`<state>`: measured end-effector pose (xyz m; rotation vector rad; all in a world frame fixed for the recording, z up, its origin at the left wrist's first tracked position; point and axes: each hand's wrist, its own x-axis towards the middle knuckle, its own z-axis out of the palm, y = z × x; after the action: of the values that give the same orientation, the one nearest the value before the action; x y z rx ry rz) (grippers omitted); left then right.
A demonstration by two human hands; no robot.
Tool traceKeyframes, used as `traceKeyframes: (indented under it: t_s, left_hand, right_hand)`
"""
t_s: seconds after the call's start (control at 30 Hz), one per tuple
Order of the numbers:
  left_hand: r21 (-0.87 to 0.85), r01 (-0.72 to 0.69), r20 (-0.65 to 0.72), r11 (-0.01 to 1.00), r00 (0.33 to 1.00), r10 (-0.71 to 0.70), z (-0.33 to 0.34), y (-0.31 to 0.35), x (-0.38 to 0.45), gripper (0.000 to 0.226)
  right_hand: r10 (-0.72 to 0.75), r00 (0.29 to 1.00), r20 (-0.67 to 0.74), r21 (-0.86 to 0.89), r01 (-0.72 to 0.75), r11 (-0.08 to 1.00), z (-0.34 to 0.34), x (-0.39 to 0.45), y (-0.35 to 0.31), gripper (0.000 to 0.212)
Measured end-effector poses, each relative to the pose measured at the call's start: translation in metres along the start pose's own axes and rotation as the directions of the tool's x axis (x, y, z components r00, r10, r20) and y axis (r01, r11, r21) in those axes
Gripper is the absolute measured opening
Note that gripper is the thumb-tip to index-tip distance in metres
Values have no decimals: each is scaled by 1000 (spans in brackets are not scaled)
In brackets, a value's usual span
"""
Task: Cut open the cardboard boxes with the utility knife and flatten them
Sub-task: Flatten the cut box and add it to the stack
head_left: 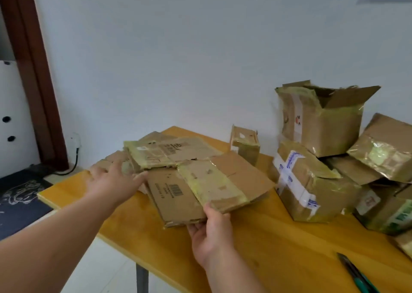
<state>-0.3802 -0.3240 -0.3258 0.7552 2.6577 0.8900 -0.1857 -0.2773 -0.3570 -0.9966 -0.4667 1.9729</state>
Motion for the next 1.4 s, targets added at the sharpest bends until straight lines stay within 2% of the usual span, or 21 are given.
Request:
traceKeyframes:
  t_s: [0.07, 0.1, 0.17, 0.2, 0.27, 0.33, 0.43, 0.63, 0.73, 0.83, 0.87, 0.93, 1.03, 1.1, 1.17, 1.23, 1.27, 1.33, 1.4]
  left_hand:
    - [-230, 107, 211, 967, 976, -58, 5, -3, -2, 89]
    - [-328, 167, 322, 930, 945, -56, 4, -2, -4, 82]
    - [-476, 255, 480, 841, 877, 5, 3, 0, -6, 50]
    - [-541, 272, 504, 796, 863, 47, 2, 1, -4, 42]
    - [-623, 265, 504, 736, 855, 119, 1, 1, 3, 43]
    - [-636, 245, 501, 732, 852, 150, -4, 0, 7, 49]
    - [-611, 198, 494, 766, 852, 174, -15, -3, 13, 45]
    - [-478, -4, 397, 878, 891, 220, -50, 4, 35, 35]
    - [-422, -58, 357, 905, 907, 224, -69, 8, 55, 56]
    - [-338, -158, 260, 928, 932, 253, -76, 16, 73, 60]
    - [-271, -213, 214, 939, 937, 275, -75, 20, 79, 59]
    - [-24, -314, 95, 949, 945, 315, -69, 29, 93, 60]
    - [324, -353, -32, 878, 923, 384, -52, 32, 112, 66]
    - [474, -375, 23, 797, 910, 415, -30, 25, 124, 67]
    - [546, -384, 130, 745, 917, 377, -8, 14, 134, 70]
    - [509, -327, 191, 796, 945, 266, 6, 3, 146, 79]
    - [448, -266, 191, 853, 961, 200, 9, 0, 151, 88]
    - [218, -92, 168, 972, 984, 56, 9, -7, 158, 104]
    - [18, 47, 215, 999, 975, -50, 5, -12, 158, 105]
  right_hand:
    - [28, 998, 48, 22, -29, 999, 4, 1, 11, 39]
    - [53, 994, 92, 12, -54, 998, 5, 1, 15, 39]
    - [148, 972, 184, -75, -136, 988, 5, 3, 17, 37]
    - [203, 956, 211, -142, -175, 974, 3, 4, 15, 33]
    - [240, 950, 202, -193, -201, 960, -5, 8, 5, 31]
    - [171, 975, 143, -87, -159, 983, -16, 14, -11, 34]
    - [47, 998, 31, 111, -50, 993, -24, 18, -33, 34]
    - [61, 997, 41, -97, -57, 994, -7, 17, -23, 17]
    - [36, 997, 69, -138, -26, 990, 6, 17, -18, 14]
    - [14, 994, 104, -117, -2, 993, 22, 20, -14, 11]
    - [12, 994, 107, -103, -1, 995, 28, 20, -14, 11]
    - [41, 993, 115, -46, -36, 998, 40, 24, -12, 13]
    - [151, 980, 129, -74, -142, 987, 42, 36, -9, 24]
    - [205, 973, 108, -160, -186, 969, 36, 47, -9, 37]
    - [234, 968, 87, -209, -212, 955, 31, 54, -12, 43]
    - [229, 971, 76, -221, -207, 953, 29, 56, -18, 39]
    - [214, 975, 64, -210, -197, 958, 30, 56, -20, 35]
    - [147, 989, 33, -184, -138, 973, 29, 59, -21, 25]
    - [45, 999, -15, -187, -47, 981, 27, 64, -19, 17]
